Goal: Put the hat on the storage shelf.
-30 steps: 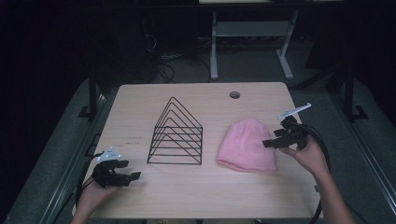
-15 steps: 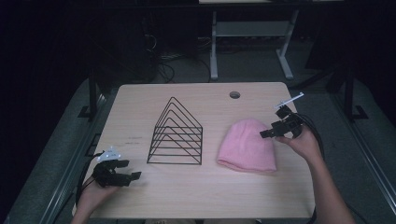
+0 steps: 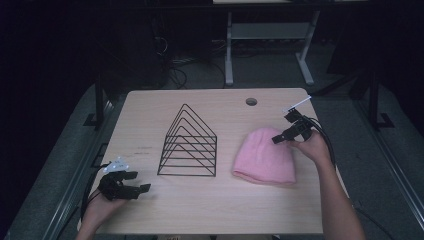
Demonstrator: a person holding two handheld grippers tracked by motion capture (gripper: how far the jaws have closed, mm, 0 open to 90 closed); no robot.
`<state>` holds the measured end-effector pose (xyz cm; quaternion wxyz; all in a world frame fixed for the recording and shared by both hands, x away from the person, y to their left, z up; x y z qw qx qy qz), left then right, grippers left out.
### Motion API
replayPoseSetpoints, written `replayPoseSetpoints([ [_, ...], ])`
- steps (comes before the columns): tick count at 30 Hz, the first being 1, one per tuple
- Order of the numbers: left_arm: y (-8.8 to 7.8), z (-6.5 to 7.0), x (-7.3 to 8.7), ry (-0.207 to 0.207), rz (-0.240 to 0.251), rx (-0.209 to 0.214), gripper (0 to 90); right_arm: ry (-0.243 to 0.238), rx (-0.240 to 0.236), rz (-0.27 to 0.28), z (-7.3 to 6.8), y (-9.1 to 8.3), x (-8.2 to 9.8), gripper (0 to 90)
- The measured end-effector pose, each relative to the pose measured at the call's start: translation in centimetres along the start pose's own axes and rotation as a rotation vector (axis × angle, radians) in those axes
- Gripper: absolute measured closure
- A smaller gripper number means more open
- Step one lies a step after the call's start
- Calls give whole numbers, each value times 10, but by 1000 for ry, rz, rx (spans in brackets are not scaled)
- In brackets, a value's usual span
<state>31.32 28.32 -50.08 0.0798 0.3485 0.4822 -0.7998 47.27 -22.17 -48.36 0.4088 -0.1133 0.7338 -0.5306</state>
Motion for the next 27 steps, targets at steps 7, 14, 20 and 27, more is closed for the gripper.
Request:
replayPoseSetpoints([
  [7, 0, -1, 0, 8, -4, -11, 230, 16, 26, -21, 9, 9, -1, 395],
  [14, 0, -1, 0, 10, -6, -15, 230, 33, -12, -43, 9, 18, 1, 485],
  [20, 1, 0, -1, 13, -7, -13, 230, 49, -36, -45, 6, 25, 4, 557],
  [27, 2, 0, 0, 8, -12, -6, 230, 95, -85, 2, 4, 25, 6, 703],
])
Point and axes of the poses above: each handheld gripper's, and its own axes: y roughly forward along the jaws, x roughly out of its underside, z roughly to its right, the point moved 7 cm from there along y, roughly forward along the jaws, and after that the axes turned 13 degrees about -y, right-handed, at the moved point
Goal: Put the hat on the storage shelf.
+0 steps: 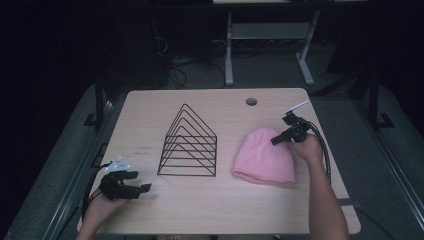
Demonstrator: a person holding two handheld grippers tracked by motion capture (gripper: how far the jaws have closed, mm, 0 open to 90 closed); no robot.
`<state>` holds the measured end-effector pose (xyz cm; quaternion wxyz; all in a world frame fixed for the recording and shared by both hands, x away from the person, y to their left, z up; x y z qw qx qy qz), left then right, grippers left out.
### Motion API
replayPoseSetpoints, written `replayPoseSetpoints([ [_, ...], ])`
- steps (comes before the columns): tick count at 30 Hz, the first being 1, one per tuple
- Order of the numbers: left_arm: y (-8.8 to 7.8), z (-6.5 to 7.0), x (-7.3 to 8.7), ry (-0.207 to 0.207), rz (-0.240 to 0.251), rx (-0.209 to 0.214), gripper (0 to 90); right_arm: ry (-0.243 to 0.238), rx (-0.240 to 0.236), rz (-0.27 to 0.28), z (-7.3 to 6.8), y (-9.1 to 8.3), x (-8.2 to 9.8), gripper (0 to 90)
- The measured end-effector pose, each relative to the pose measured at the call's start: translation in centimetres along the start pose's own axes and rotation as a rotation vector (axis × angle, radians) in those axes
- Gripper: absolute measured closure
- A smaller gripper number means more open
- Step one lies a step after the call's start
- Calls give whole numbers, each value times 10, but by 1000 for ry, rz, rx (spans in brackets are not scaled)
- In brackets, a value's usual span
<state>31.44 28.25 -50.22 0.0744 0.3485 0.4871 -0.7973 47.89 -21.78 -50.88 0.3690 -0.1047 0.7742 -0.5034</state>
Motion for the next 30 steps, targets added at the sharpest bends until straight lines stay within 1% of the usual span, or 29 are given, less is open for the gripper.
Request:
replayPoseSetpoints([
  [3, 0, 0, 0, -3, -1, 0, 230, 1, -11, 8, -1, -1, 0, 739],
  [6, 0, 0, 0, -4, 2, 3, 230, -9, -18, 18, -2, -4, 0, 761],
  [7, 0, 0, 0, -7, 1, 3, 230, -19, -22, 25, -2, -5, 0, 770],
  [8, 1, -1, 1, -7, -2, 3, 230, -18, -24, 28, -3, -6, 0, 777],
  [10, 1, -1, 1, -8, -4, 4, 230, -23, -33, 34, -5, -10, -1, 781],
  [12, 1, -1, 1, -12, -1, 5, 231, -25, -28, 29, -6, -12, -1, 782],
  [13, 1, 0, 1, -11, -5, 8, 231, -37, -28, 42, -8, -17, -1, 784],
  [14, 1, 0, 1, -11, -5, 8, 231, -37, -28, 42, -8, -17, -1, 784],
  [15, 0, 1, 0, -8, -3, 13, 231, -47, -34, 55, -12, -24, -2, 787],
  [17, -1, 3, -1, -19, 1, 21, 231, -61, -38, 78, -16, -32, -4, 788],
  [21, -5, 8, -2, 2, -11, 33, 239, -86, -50, 128, -24, -51, -6, 790],
  [24, -8, 12, -7, 14, -3, 42, 242, -105, -44, 154, -30, -68, -9, 791],
  [25, -10, 14, -10, 11, 2, 45, 242, -117, -43, 166, -32, -74, -10, 792],
  [26, -11, 15, -12, 21, 2, 47, 242, -128, -42, 179, -35, -81, -11, 793],
  [27, -13, 18, -14, 27, -3, 55, 241, -135, -41, 185, -37, -87, -12, 794],
  [28, -14, 21, -16, 24, 2, 67, 242, -141, -38, 191, -39, -93, -13, 794],
  [30, -18, 26, -21, 43, -5, 78, 241, -156, -34, 199, -44, -106, -15, 794],
])
Point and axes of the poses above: each handheld gripper's, and its own axes: y roughly forward along the jaws, x roughly out of its underside, z roughly to its right, the point moved 7 cm from there along y, roughly forward along the jaws, and after that the axes turned 13 degrees about -y, right-handed, at the moved point
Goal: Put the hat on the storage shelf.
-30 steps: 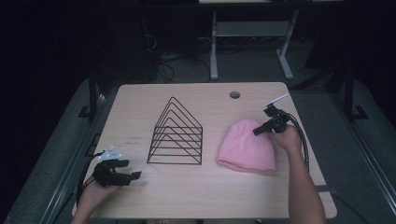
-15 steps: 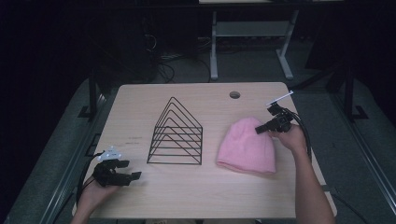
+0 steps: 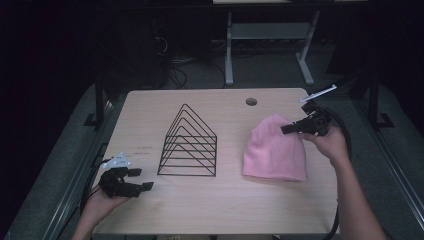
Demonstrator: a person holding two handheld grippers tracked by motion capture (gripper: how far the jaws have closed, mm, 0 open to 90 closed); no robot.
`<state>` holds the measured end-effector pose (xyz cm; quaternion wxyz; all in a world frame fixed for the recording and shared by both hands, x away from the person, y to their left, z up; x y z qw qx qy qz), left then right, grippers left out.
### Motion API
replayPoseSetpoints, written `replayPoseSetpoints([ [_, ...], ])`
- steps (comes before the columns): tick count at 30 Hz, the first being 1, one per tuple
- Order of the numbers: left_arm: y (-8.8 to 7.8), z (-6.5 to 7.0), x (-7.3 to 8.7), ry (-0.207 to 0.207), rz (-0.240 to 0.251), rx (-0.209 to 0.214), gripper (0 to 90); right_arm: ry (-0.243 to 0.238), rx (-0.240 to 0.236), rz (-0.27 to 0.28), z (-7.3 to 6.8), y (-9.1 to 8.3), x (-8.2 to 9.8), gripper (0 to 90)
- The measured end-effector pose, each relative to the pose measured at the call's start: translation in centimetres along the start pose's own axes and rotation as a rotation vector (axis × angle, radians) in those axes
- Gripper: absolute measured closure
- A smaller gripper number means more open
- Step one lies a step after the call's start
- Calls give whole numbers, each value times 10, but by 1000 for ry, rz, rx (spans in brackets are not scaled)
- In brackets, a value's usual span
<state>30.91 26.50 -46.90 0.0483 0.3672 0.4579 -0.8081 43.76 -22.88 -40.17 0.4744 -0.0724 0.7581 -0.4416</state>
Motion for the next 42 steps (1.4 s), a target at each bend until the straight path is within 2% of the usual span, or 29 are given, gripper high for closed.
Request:
replayPoseSetpoints([
  [2, -4, 7, -4, 13, -10, 28, 241, -19, 8, 4, -5, -11, -5, 795],
  [7, -18, 25, -17, 74, -16, 54, 241, -82, 27, 12, -19, -38, -18, 796],
  [14, -33, 55, -40, 156, -20, 103, 241, -132, 40, 21, -34, -64, -34, 795],
  [16, -34, 59, -44, 164, -17, 111, 241, -141, 36, 30, -36, -67, -36, 795],
  [17, -36, 68, -51, 185, -19, 127, 241, -156, 27, 42, -40, -73, -40, 795],
  [20, -38, 83, -60, 227, -26, 145, 241, -172, 12, 57, -46, -81, -45, 795],
  [23, -41, 99, -69, 260, -23, 182, 241, -191, -2, 84, -54, -89, -54, 795],
  [24, -41, 99, -69, 260, -23, 182, 241, -201, -2, 93, -57, -92, -57, 795],
  [25, -42, 108, -75, 276, -25, 198, 241, -209, -4, 98, -60, -95, -60, 794],
  [26, -42, 112, -77, 290, -31, 196, 241, -220, -7, 103, -63, -97, -63, 794],
  [32, -40, 127, -89, 320, -53, 218, 241, -272, -20, 116, -81, -107, -81, 794],
  [34, -38, 136, -97, 328, -54, 246, 241, -290, -26, 122, -87, -109, -87, 794],
  [37, -35, 141, -106, 343, -60, 247, 241, -307, -39, 127, -94, -111, -97, 794],
  [42, -31, 146, -122, 341, -56, 267, 241, -341, -60, 140, -106, -114, -114, 794],
])
Point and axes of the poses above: each handheld gripper's, and its own axes: y roughly forward along the jaws, x roughly out of its underside, z roughly to its right, the point moved 7 cm from there along y, roughly forward along the jaws, and after that the axes turned 13 degrees about -y, right-handed, at the moved point
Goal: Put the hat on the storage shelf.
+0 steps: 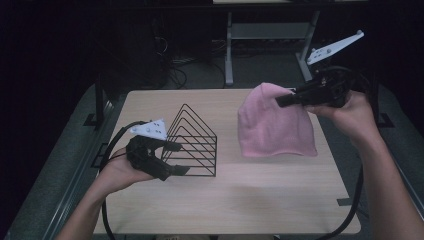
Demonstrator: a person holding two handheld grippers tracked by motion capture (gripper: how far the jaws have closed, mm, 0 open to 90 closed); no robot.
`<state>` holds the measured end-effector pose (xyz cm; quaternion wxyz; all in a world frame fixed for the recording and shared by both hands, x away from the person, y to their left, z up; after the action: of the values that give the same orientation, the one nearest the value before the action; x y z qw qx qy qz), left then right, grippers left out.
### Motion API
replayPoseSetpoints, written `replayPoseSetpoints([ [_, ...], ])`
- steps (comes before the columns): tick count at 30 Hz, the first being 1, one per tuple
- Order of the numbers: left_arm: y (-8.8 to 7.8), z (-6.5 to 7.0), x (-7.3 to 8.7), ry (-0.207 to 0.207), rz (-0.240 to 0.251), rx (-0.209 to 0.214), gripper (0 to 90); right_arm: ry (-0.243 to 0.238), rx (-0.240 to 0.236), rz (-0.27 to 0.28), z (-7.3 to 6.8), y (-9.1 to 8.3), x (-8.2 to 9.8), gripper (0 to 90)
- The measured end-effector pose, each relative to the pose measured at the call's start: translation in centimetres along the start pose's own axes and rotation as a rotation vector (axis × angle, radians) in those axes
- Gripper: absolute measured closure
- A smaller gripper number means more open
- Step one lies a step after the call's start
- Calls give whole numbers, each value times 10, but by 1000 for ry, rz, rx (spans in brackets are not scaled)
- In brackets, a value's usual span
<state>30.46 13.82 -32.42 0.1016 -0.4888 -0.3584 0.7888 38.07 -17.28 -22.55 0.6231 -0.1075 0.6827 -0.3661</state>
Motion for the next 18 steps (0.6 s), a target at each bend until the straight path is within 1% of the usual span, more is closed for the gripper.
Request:
replayPoseSetpoints([
  [2, 1, 0, -5, -6, 5, 11, 241, -14, -10, 13, -3, 1, -8, 794],
  [6, 1, -2, -15, -10, 13, 15, 241, -42, -27, 18, -8, 3, -24, 794],
  [10, 4, -5, -19, -13, 3, 13, 241, -79, -38, 39, -14, 4, -42, 794],
  [14, 6, -9, -21, -23, 2, 14, 245, -102, -58, 58, -20, 7, -59, 794],
  [15, 5, -13, -23, -20, 1, 7, 249, -107, -61, 59, -21, 8, -63, 794],
  [17, 4, -17, -25, -35, 10, 7, 259, -121, -73, 63, -25, 10, -71, 794],
  [18, 3, -19, -26, -36, 8, 4, 259, -133, -77, 68, -26, 12, -75, 794],
])
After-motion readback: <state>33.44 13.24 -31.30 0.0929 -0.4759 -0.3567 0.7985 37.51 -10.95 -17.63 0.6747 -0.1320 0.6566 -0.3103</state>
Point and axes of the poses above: each handheld gripper's, and its own axes: y roughly forward along the jaws, x roughly out of its underside, z roughly to its right, the point moved 7 cm from there along y, roughly forward along the jaws, and after that the axes turned 13 degrees about -y, right-handed, at the moved point
